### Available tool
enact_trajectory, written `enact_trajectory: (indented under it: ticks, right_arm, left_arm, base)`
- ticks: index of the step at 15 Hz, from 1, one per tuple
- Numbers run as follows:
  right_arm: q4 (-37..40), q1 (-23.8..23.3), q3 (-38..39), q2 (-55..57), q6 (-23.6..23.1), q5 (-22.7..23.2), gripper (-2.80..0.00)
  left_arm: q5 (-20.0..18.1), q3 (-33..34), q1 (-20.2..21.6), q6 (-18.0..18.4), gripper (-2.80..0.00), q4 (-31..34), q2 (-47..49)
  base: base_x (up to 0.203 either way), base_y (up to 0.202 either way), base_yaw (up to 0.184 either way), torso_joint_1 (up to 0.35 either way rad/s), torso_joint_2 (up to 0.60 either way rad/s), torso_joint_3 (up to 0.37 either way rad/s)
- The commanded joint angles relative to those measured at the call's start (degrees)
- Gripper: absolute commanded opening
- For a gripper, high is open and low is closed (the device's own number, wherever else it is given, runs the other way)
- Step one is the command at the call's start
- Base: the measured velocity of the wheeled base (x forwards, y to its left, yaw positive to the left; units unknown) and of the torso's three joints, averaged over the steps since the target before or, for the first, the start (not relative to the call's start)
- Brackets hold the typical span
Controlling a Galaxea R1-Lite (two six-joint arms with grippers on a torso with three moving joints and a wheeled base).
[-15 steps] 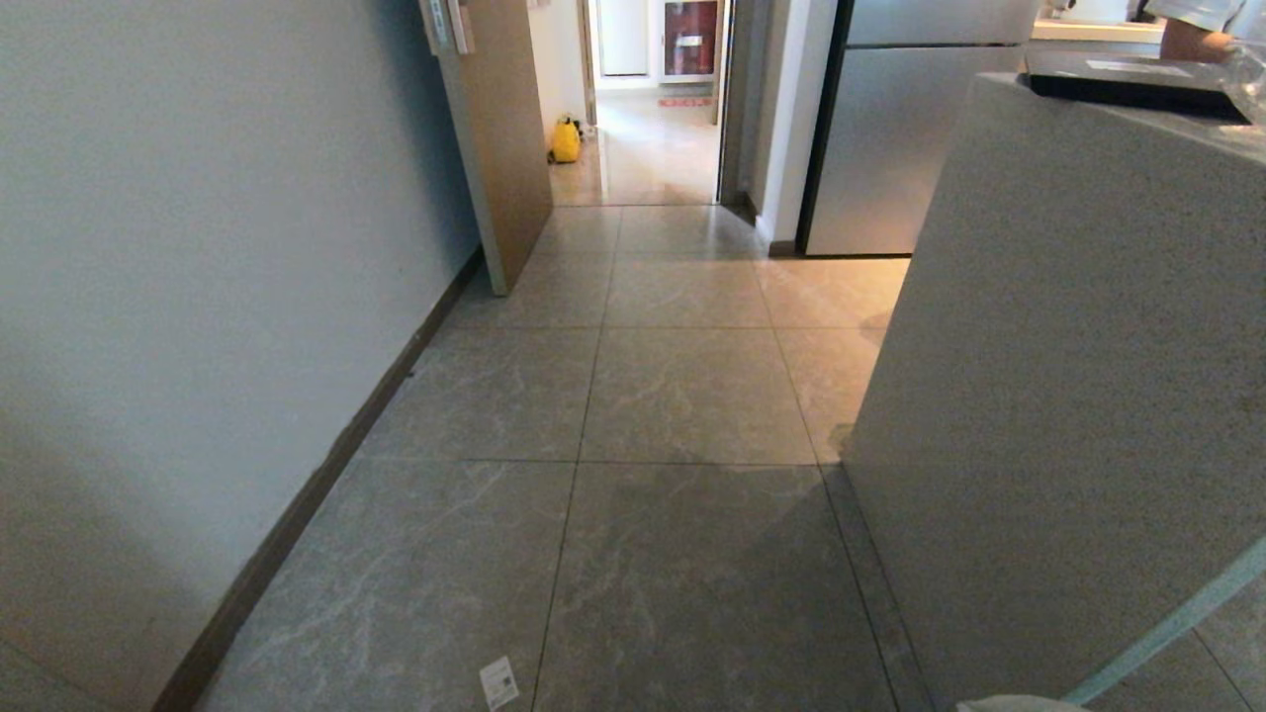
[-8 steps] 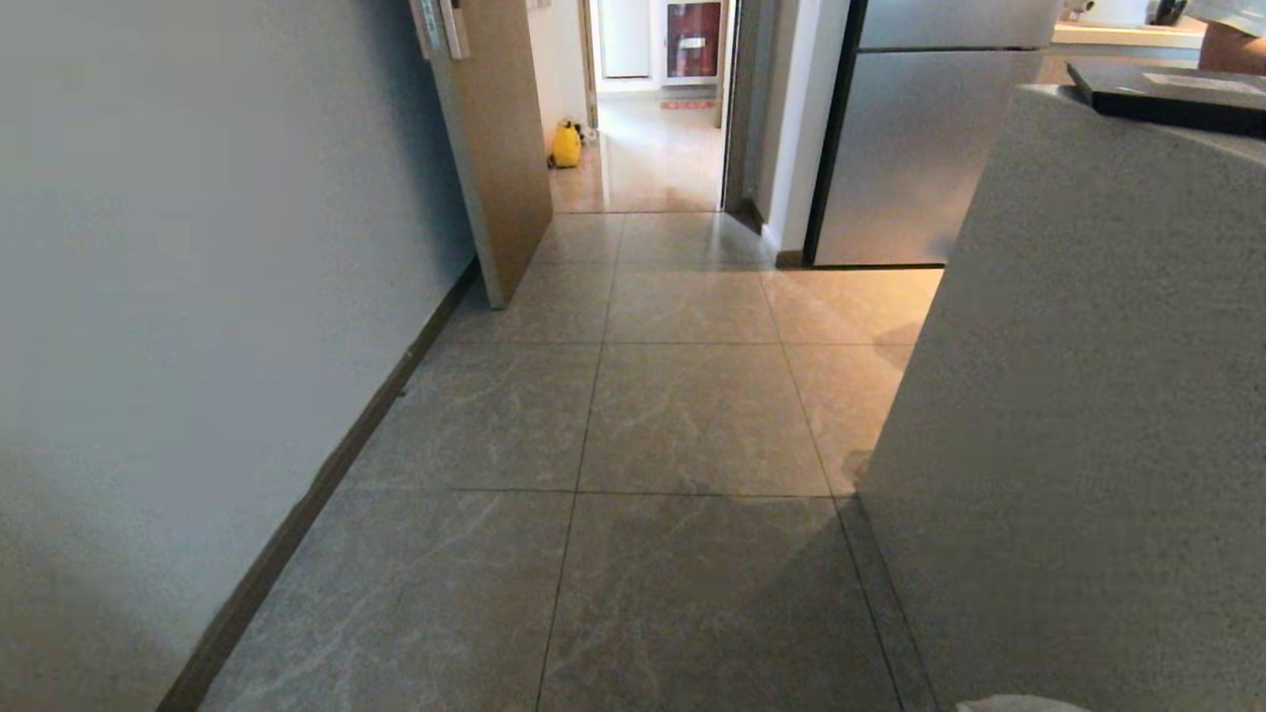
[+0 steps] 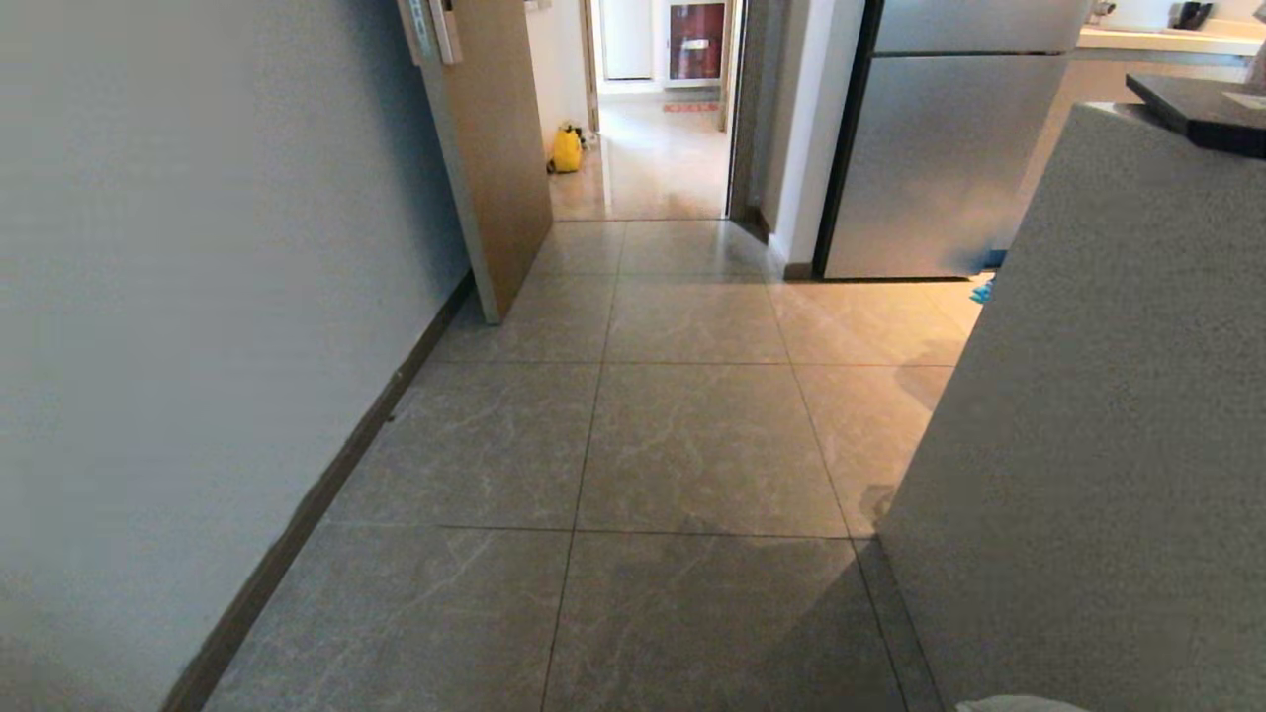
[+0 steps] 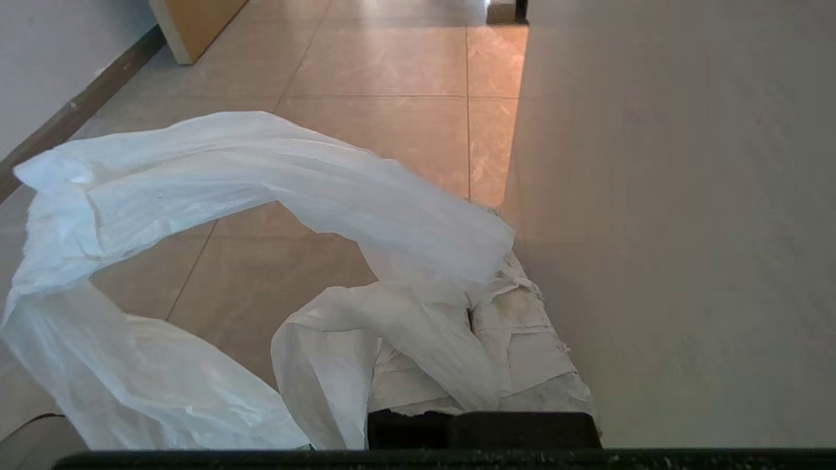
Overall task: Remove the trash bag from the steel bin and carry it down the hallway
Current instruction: Put the trash bag at the door
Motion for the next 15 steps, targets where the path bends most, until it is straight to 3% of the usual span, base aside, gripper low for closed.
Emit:
enact_trajectory:
  ticks: [1,15]
  right_arm:
    - [0.0,0.1,0.0,0.1,0.0,0.0,-2.80]
    - [0.0,0.0,0.0,0.0,0.0,0.0,-2.80]
  left_arm:
    - [0.0,0.0,0.0,0.0,-2.80,0.0,0.0]
    - [0.0,0.0,0.0,0.0,-2.80,0.0,0.0]
  base:
    - [0.192,0.000,0.001,0.002,0.01,0.002]
    - [0.191,0.000,0.001,0.002,0.00,0.003]
